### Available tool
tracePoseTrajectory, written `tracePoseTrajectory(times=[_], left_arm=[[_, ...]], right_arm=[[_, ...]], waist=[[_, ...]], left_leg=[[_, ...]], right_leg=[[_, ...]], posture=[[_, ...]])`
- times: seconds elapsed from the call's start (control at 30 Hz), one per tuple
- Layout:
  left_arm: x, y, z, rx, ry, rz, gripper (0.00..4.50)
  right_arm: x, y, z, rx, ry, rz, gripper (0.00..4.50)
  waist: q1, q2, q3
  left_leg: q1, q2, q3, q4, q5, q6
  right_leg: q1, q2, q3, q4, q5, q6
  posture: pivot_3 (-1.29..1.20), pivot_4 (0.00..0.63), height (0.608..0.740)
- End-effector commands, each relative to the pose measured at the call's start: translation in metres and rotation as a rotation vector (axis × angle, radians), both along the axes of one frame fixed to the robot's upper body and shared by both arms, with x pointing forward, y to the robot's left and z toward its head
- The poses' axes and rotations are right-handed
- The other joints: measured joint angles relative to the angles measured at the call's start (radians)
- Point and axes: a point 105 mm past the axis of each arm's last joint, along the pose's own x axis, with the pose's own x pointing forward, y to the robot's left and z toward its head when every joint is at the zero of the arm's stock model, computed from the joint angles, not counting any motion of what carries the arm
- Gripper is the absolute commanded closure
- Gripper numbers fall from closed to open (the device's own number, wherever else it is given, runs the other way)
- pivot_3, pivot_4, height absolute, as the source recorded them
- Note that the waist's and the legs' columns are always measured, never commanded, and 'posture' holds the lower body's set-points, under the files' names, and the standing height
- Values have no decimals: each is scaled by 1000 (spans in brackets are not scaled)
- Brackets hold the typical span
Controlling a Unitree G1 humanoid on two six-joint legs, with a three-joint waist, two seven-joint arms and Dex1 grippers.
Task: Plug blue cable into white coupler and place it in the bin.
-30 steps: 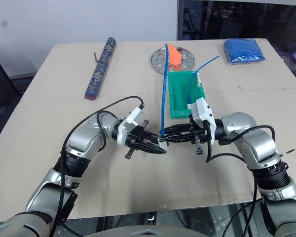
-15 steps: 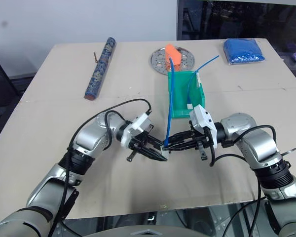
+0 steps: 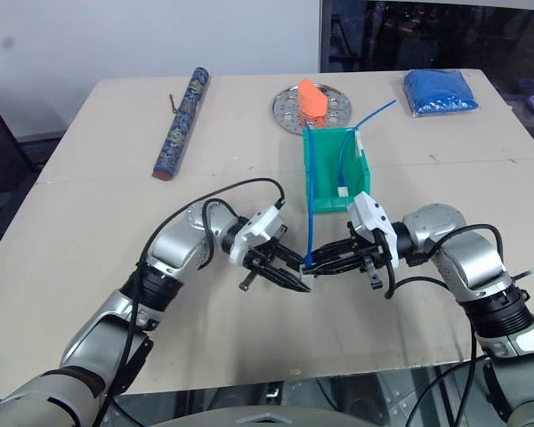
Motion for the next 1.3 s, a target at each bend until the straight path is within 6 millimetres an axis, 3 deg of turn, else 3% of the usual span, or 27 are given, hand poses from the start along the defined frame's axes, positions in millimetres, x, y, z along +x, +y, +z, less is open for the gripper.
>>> tracePoseTrajectory(times=[0.03, 0.23, 0.27, 0.33, 0.47, 0.5, 0.63, 0.73, 0.83, 0.97, 1.0, 1.03, 1.17, 1.3], left_arm=[[4, -5, 92, -316, -202, -18, 3789], [9, 11, 49, -136, -176, 92, 3789], [9, 15, 44, -121, -168, 116, 2983], [11, 20, 37, -113, -176, 195, 2478], [21, 27, 33, -121, -225, 388, 393], [28, 30, 35, -121, -249, 486, 151], [42, 42, 52, -173, -298, 782, 151], [50, 49, 65, -176, -312, 966, 151], [47, 48, 81, -214, -283, 1049, 151], [45, 48, 85, -201, -290, 1086, 151], [45, 48, 85, -203, -290, 1096, 0], [46, 49, 84, -204, -286, 1107, 0], [41, 51, 85, -244, -279, 1112, 0], [30, 59, 72, -239, -260, 1160, 0]], right_arm=[[-34, 3, -66, -162, 247, 90, 4500], [7, 17, 12, 121, 110, -30, 4500], [12, 15, 22, 147, 97, -50, 4500], [22, 11, 40, 184, 76, -93, 4500], [40, 4, 56, 205, 58, -211, 4500], [51, 0, 60, 208, 41, -278, 4500], [94, -16, 70, 222, 10, -530, 4500], [129, -26, 65, 172, -20, -702, 4500], [156, -28, 57, 103, -13, -823, 4500], [173, -27, 56, 100, -27, -864, 4500], [179, -28, 60, 129, -35, -895, 3733], [188, -32, 66, 157, -66, -956, 3479], [208, -65, 82, 169, -294, -1161, 1677], [187, -90, 86, 252, -371, -1156, 77]], waist=[[0, 0, 0], [-12, 0, 0], [-12, 0, 0], [-13, 0, 0], [-11, 0, 0], [-10, 0, 0], [-6, 0, 0], [-3, 0, 0], [-2, 0, 0], [-4, 0, 0], [-4, 0, 0], [-5, 0, 0], [-5, 0, 0], [1, -1, 0]], left_leg=[[0, 0, 0, 0, 0, 0], [0, 1, 0, 0, 0, 0], [0, 1, 0, 0, 0, 0], [0, 1, -1, 0, 0, 0], [0, 0, -1, 0, 0, 0], [0, 0, -1, 0, 0, 0], [0, 0, -1, -1, 0, 0], [0, 0, -1, -1, 0, -1], [0, -1, -1, -1, 0, -1], [-1, -2, 1, -2, 3, -5], [-1, -2, 1, -2, 3, -5], [-1, -2, 1, -3, 3, -6], [-3, -3, 2, -3, 3, -6], [-4, -4, 2, -4, 3, -6]], right_leg=[[0, 0, 0, 0, 0, 0], [-1, 1, 0, 1, 0, 0], [-1, 1, 0, 1, 0, 0], [-1, 0, 0, 1, 0, 0], [-1, -4, 0, 1, 0, 0], [-1, -5, 0, 1, 0, 0], [-1, -6, 1, 1, 0, 0], [-1, -6, 2, 1, 0, 0], [-1, -4, 1, 1, 0, 0], [-3, -4, 1, 1, 1, 0], [-3, -4, 1, 1, 1, 0], [-3, -4, 1, 1, 1, 0], [-5, -5, 2, 1, 1, 0], [-5, -6, 3, 0, 1, 0]], posture=[[0, 150, 740], [0, 150, 740], [0, 150, 740], [0, 150, 740], [0, 150, 740], [0, 150, 740], [0, 150, 740], [0, 150, 740], [0, 150, 740], [0, 150, 740], [0, 150, 740], [0, 150, 740], [0, 150, 740], [0, 150, 740]])
